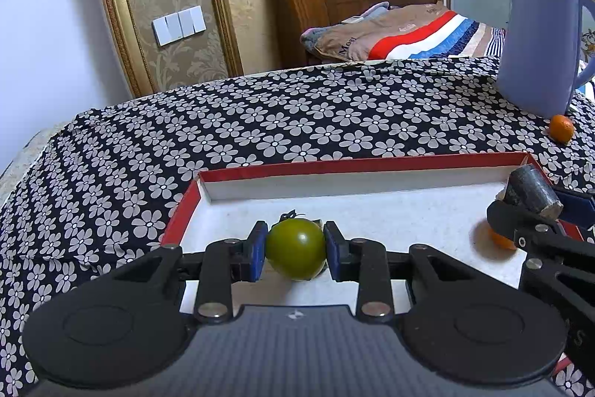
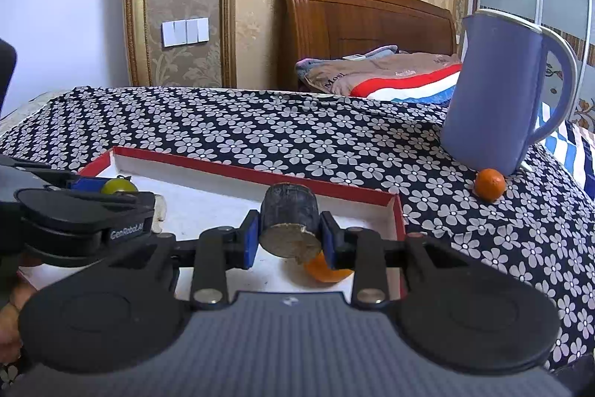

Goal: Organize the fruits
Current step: 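Open the right tool to drop the cylinder while the left tool releases the green tomato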

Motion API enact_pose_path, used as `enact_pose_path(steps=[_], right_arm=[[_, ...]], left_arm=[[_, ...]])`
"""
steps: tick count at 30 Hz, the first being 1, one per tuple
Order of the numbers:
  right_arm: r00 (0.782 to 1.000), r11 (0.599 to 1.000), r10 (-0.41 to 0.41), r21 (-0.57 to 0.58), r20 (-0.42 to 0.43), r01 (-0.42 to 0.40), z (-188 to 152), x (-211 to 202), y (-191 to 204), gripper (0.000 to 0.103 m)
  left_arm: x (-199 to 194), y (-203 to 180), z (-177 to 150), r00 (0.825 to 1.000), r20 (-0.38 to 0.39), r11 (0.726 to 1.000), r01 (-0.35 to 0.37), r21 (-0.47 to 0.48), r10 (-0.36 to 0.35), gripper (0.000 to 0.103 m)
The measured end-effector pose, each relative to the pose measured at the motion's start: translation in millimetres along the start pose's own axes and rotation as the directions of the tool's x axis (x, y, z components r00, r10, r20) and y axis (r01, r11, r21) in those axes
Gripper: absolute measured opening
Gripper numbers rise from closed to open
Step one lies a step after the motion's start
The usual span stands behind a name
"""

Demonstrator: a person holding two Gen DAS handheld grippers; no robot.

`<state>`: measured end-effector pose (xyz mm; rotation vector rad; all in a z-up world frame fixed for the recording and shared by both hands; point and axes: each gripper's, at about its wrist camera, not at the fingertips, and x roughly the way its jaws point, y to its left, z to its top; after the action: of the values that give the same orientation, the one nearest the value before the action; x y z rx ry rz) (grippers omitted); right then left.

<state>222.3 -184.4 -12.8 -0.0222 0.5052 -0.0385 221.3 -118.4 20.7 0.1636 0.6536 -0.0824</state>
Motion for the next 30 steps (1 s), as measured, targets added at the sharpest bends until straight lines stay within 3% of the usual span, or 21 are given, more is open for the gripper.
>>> enact_pose_path(steps=[12, 15, 18, 20, 26, 30], right_arm=[[1.0, 1.0, -0.005, 0.013, 0.011, 0.005, -1, -6, -5, 0.032], [1.0, 1.0, -0.002, 0.014, 0.011, 0.002, -2, -8, -6, 0.036], [1.0, 1.0, 0.0, 0.011, 0.013, 0.0, -3, -10, -5, 0.036], [1.0, 1.0, 0.002, 0.008, 0.014, -0.003, -4, -12, -5, 0.036], [1.0, 1.0, 0.009, 0.012, 0.024, -0.009, -7, -23, -8, 0.038], [0.998, 1.0, 0.018, 0.015, 0.056, -0.018, -15, -43, -9, 0.048]], left_arm=[[-4, -1, -2, 1.0, -0.003, 1.0, 0.009, -0.01, -0.009, 0.033], [-5, 1, -3, 1.0, -0.002, 1.0, 0.009, -0.022, -0.009, 0.033], [-9, 2, -2, 1.0, 0.006, 1.0, 0.014, -0.026, -0.014, 0.046], [-14, 1, -2, 1.0, 0.024, 1.0, 0.004, -0.022, -0.004, 0.063], [-29, 2, -2, 0.999, 0.053, 1.0, -0.006, -0.017, 0.007, 0.065], [-43, 9, -11, 0.999, 0.054, 1.0, 0.001, -0.028, 0.001, 0.065]])
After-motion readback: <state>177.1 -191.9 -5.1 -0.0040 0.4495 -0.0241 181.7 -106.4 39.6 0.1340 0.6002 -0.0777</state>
